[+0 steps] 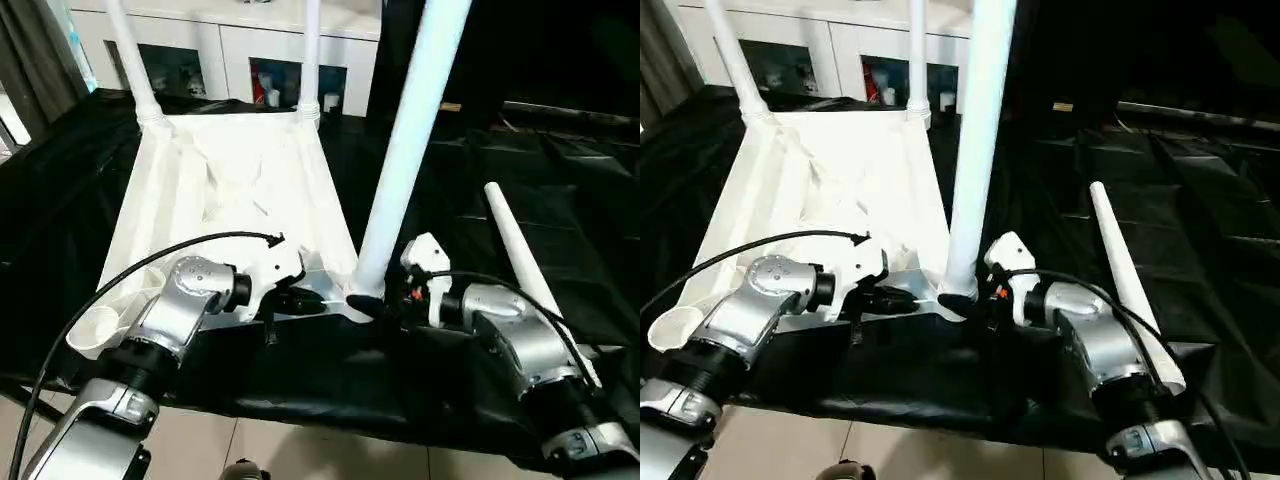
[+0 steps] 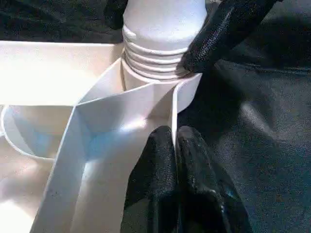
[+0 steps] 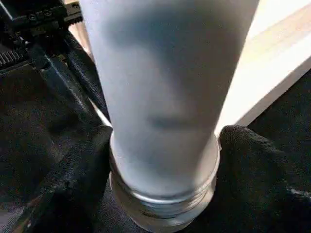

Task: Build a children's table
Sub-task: Rotate leg to tighten

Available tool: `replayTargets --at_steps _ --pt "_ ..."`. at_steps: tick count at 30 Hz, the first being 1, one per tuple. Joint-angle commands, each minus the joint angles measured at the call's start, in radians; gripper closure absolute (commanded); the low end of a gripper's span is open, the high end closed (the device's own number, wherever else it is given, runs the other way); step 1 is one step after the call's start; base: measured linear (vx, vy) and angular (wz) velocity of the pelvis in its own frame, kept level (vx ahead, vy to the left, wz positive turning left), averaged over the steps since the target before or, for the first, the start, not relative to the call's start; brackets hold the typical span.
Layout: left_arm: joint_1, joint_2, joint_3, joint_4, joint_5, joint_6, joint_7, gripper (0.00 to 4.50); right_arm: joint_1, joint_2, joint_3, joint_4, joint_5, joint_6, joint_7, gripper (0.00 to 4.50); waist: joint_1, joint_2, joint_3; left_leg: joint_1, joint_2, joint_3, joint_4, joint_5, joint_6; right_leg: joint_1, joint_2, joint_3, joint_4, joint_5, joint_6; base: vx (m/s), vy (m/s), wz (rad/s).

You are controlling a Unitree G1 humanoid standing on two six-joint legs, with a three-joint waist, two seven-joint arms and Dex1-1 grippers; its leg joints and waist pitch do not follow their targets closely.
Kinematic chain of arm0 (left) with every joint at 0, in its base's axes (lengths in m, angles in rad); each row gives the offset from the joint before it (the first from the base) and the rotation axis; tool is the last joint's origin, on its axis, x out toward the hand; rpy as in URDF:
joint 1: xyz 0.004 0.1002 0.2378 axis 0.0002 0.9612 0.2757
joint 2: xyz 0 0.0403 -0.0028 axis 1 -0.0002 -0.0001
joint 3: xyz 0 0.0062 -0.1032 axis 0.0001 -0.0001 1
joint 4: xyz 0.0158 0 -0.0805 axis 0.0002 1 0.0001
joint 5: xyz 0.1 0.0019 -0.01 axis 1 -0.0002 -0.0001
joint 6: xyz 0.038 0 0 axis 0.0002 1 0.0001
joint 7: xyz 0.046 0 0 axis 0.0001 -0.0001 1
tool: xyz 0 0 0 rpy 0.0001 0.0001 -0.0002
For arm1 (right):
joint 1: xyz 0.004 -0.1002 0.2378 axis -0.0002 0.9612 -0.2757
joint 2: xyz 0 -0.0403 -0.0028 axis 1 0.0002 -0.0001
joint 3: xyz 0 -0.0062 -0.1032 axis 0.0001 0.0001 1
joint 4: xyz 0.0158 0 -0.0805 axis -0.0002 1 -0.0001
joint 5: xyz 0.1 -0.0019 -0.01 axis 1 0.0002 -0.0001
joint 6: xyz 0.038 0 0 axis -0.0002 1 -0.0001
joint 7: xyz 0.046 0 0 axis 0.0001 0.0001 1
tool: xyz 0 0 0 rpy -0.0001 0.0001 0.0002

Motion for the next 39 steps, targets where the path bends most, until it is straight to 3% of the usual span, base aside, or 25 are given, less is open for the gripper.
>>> replayTargets --at_steps 1,7,9,15,16,19,20,22,24,25,27,28,32,35,39 --pt "0.005 -0.008 -0.008 -0.038 -0.028 -0.002 -0.032 4.5 0.01 -0.005 -0.001 -0.017 0.003 0.016 -0.002 1.27 -0.003 -0.003 -0.07 0.03 0.027 -0.005 -0.049 -0.154 0.043 0.039 -0.069 0.033 -0.063 0.072 -0.227 0.0 0.0 0.0" --pt "0.01 -0.012 -0.005 -0.039 -0.029 0.008 -0.023 4.5 0.017 0.016 -0.019 -0.009 0.011 0.03 -0.03 1.71 -0.004 -0.003 -0.071 0.03 0.025 -0.005 -0.047 -0.142 0.044 0.04 -0.069 0.033 -0.061 0.095 -0.232 0.0 0.0 0.0" --pt "-0.003 -0.034 0.005 -0.015 -0.02 0.025 0.027 4.5 0.006 0.048 -0.049 0.044 -0.005 0.027 -0.131 1.73 -0.007 -0.002 -0.069 0.03 0.025 -0.005 -0.049 -0.156 0.035 0.036 -0.069 0.034 -0.063 0.072 -0.233 0.0 0.0 0.0" --pt "-0.071 -0.127 0.021 0.108 0.037 0.049 0.24 4.5 -0.035 0.151 -0.129 0.166 -0.034 0.04 -0.441 1.76 -0.029 -0.005 -0.057 0.035 0.024 -0.007 -0.061 -0.262 -0.02 0.031 -0.073 0.038 -0.082 -0.12 -0.212 0.0 0.0 0.0" --pt "-0.086 -0.148 0.023 0.133 0.049 0.065 0.288 4.5 -0.044 0.174 -0.144 0.183 -0.033 0.047 -0.498 1.76 -0.033 -0.007 -0.058 0.037 0.022 -0.01 -0.063 -0.289 -0.04 0.033 -0.077 0.038 -0.088 -0.2 -0.194 0.0 0.0 0.0" --pt "-0.117 -0.191 0.029 0.183 0.068 0.089 0.386 4.5 -0.063 0.213 -0.159 0.213 -0.046 0.051 -0.598 1.76 -0.034 -0.007 -0.06 0.036 0.023 -0.01 -0.062 -0.27 -0.039 0.032 -0.075 0.04 -0.088 -0.17 -0.183 0.0 0.0 0.0" --pt "-0.147 -0.227 0.033 0.232 0.082 0.099 0.47 4.5 -0.083 0.247 -0.159 0.244 -0.07 0.038 -0.683 1.76 -0.033 -0.004 -0.062 0.036 0.022 -0.01 -0.061 -0.255 -0.034 0.033 -0.074 0.04 -0.086 -0.14 -0.185 0.0 0.0 0.0" --pt "-0.167 -0.254 0.017 0.267 0.103 0.09 0.502 4.5 -0.098 0.287 -0.147 0.251 -0.078 0.013 -0.708 1.76 -0.032 -0.003 -0.064 0.034 0.019 -0.009 -0.058 -0.226 -0.03 0.034 -0.073 0.04 -0.082 -0.082 -0.189 0.0 0.0 0.0" --pt "-0.169 -0.258 0.013 0.272 0.108 0.085 0.503 4.5 -0.099 0.293 -0.138 0.248 -0.081 0.002 -0.698 1.76 -0.029 -0.005 -0.068 0.033 0.019 -0.009 -0.055 -0.198 -0.014 0.039 -0.071 0.038 -0.077 -0.013 -0.19 0.0 0.0 0.0" --pt "-0.172 -0.26 0.014 0.278 0.108 0.08 0.502 4.5 -0.1 0.297 -0.132 0.246 -0.083 -0.011 -0.688 1.2 -0.028 -0.005 -0.069 0.031 0.019 -0.009 -0.054 -0.179 -0.003 0.041 -0.071 0.038 -0.074 0.028 -0.194 0.0 0.0 0.0" --pt "-0.172 -0.26 0.017 0.28 0.104 0.073 0.49 4.5 -0.097 0.301 -0.135 0.229 -0.062 -0.033 -0.643 1.06 -0.028 -0.005 -0.067 0.031 0.018 -0.007 -0.053 -0.18 0.01 0.041 -0.07 0.037 -0.075 0.047 -0.198 0.0 0.0 0.0" --pt "-0.166 -0.247 0.015 0.267 0.098 0.054 0.459 4.5 -0.084 0.288 -0.138 0.178 -0.017 -0.044 -0.547 1.06 -0.026 -0.007 -0.066 0.031 0.017 -0.007 -0.054 -0.2 0.018 0.043 -0.072 0.037 -0.079 0.023 -0.197 0.0 0.0 0.0" --pt "-0.156 -0.229 0.016 0.255 0.088 0.021 0.421 4.5 -0.068 0.243 -0.121 0.136 -0.012 -0.049 -0.473 0.58 -0.028 -0.007 -0.063 0.029 0.021 -0.01 -0.058 -0.219 0.016 0.043 -0.073 0.036 -0.082 -0.031 -0.193 0.0 0.0 0.0" --pt "-0.12 -0.187 0.011 0.21 0.066 -0.024 0.326 4.5 -0.041 0.146 -0.109 0.091 -0.002 -0.026 -0.335 0.58 -0.026 -0.011 -0.063 0.03 0.024 -0.008 -0.056 -0.21 0.024 0.044 -0.073 0.037 -0.081 -0.023 -0.199 0.0 0.0 0.0" --pt "-0.09 -0.155 0.008 0.164 0.044 -0.037 0.252 4.5 -0.021 0.085 -0.097 0.062 0.002 -0.025 -0.233 0.58 -0.024 -0.012 -0.063 0.029 0.023 -0.007 -0.054 -0.208 0.034 0.044 -0.073 0.036 -0.081 -0.027 -0.203 0.0 0.0 0.0"
